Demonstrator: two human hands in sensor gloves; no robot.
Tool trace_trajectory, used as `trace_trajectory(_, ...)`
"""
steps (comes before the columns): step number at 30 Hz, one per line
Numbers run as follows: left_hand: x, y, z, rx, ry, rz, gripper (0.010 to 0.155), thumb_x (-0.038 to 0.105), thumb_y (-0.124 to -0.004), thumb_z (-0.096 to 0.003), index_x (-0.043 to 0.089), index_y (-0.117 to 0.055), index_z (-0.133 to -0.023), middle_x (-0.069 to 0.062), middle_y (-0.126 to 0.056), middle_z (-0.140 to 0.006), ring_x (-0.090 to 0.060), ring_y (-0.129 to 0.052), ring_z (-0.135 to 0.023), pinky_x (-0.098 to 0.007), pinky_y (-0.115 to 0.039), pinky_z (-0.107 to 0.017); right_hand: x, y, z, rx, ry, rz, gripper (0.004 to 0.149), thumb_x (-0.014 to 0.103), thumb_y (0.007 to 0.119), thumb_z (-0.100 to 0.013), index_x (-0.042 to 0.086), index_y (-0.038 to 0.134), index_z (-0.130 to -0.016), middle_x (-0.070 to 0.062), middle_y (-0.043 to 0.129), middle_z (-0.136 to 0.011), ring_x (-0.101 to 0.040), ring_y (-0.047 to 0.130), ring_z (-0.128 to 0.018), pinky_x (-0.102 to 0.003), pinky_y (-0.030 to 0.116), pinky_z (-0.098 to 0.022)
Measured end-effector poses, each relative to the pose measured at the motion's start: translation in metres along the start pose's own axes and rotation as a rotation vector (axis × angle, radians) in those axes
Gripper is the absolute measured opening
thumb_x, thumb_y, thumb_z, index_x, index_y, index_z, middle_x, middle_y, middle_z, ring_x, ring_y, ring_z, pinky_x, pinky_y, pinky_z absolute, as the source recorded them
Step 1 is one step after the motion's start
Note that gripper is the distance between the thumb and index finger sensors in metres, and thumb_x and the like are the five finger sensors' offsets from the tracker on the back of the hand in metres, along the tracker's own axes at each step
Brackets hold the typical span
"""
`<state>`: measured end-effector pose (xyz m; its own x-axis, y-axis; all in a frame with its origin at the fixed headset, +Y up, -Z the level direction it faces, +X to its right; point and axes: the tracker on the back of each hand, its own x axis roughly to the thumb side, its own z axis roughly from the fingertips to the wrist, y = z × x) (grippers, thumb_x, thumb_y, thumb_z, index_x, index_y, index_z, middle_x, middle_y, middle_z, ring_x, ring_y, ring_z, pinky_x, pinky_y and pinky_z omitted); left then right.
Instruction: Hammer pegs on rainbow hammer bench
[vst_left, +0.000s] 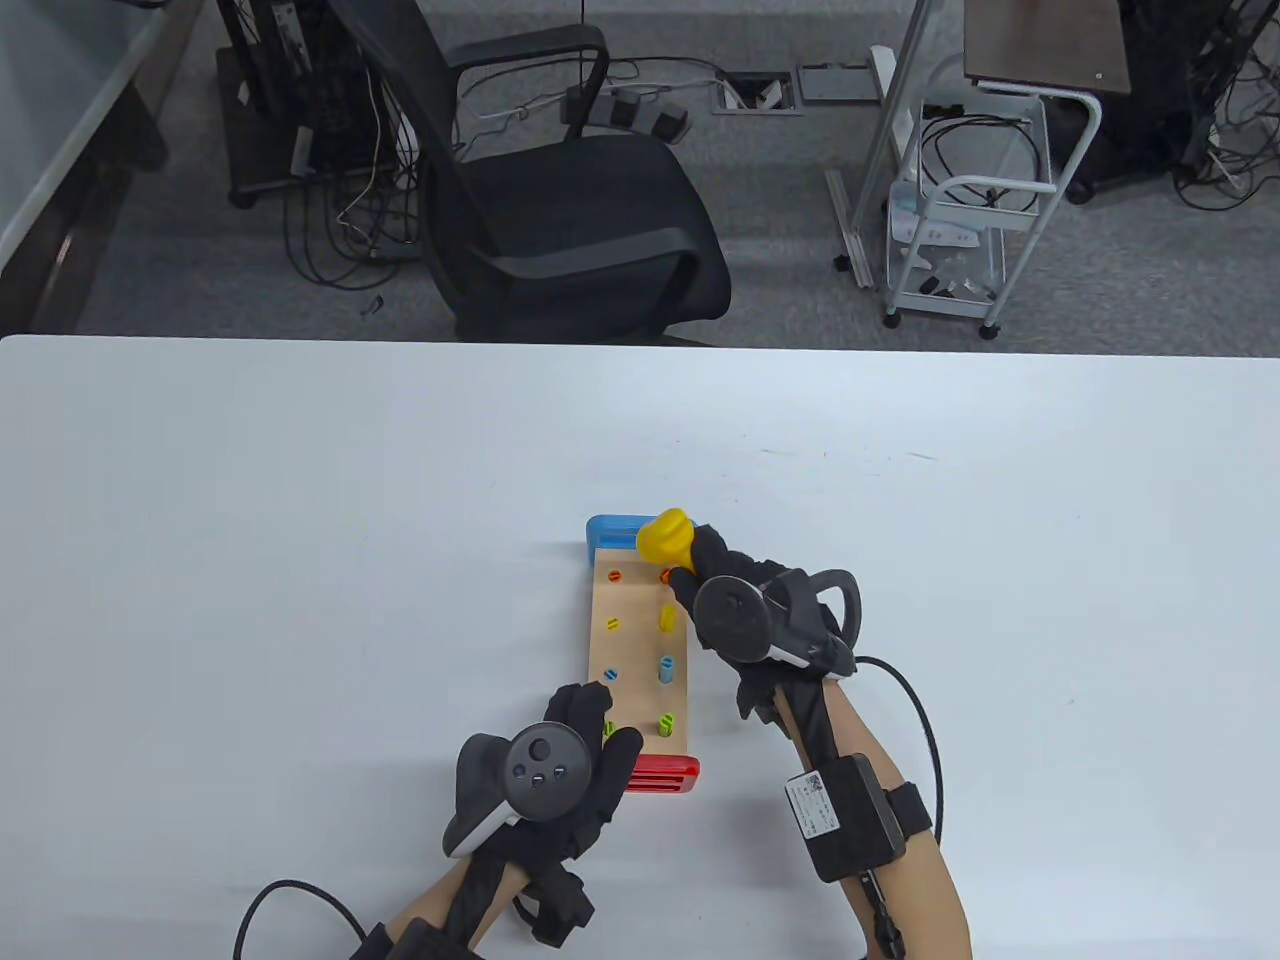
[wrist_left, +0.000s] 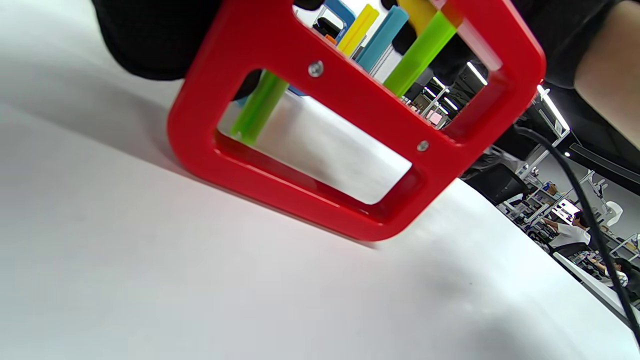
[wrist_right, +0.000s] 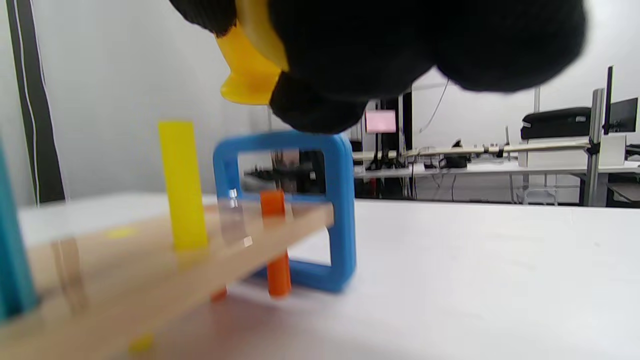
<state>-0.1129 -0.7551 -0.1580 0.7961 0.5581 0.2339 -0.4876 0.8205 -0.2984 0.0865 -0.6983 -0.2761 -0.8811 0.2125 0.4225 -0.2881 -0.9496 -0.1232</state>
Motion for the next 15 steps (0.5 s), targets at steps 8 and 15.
trace_trajectory(8,0.000,0.000,0.000,-0.003,0.000,-0.001,0.087,0.054,-0.037,-0.0607,-0.015,-0.033,-0.114,-0.056,-0.046,-0.108,-0.052,-0.087,-0.082,-0.061,-0.078,-0.060,-0.006,0.025,-0.004,0.288,0.066,0.085,0.064,0.041,0.051,-0.063,-0.005,0.057,-0.107,-0.015,0.094,-0.065,-0.019,0.091,-0.028,-0.046,0.085,-0.030)
trace_trajectory(15,0.000,0.000,0.000,-0.002,0.001,-0.002,0.087,0.054,-0.037,-0.0606,-0.015,-0.034,-0.114,-0.056,-0.046,-0.108,-0.052,-0.088,-0.082,-0.060,-0.078,-0.060,-0.003,0.001,0.002,-0.018,-0.015,0.021,0.064,0.040,0.053,-0.063,-0.006,0.060,-0.106,-0.015,0.095,-0.062,-0.019,0.092,-0.026,-0.047,0.085,-0.028)
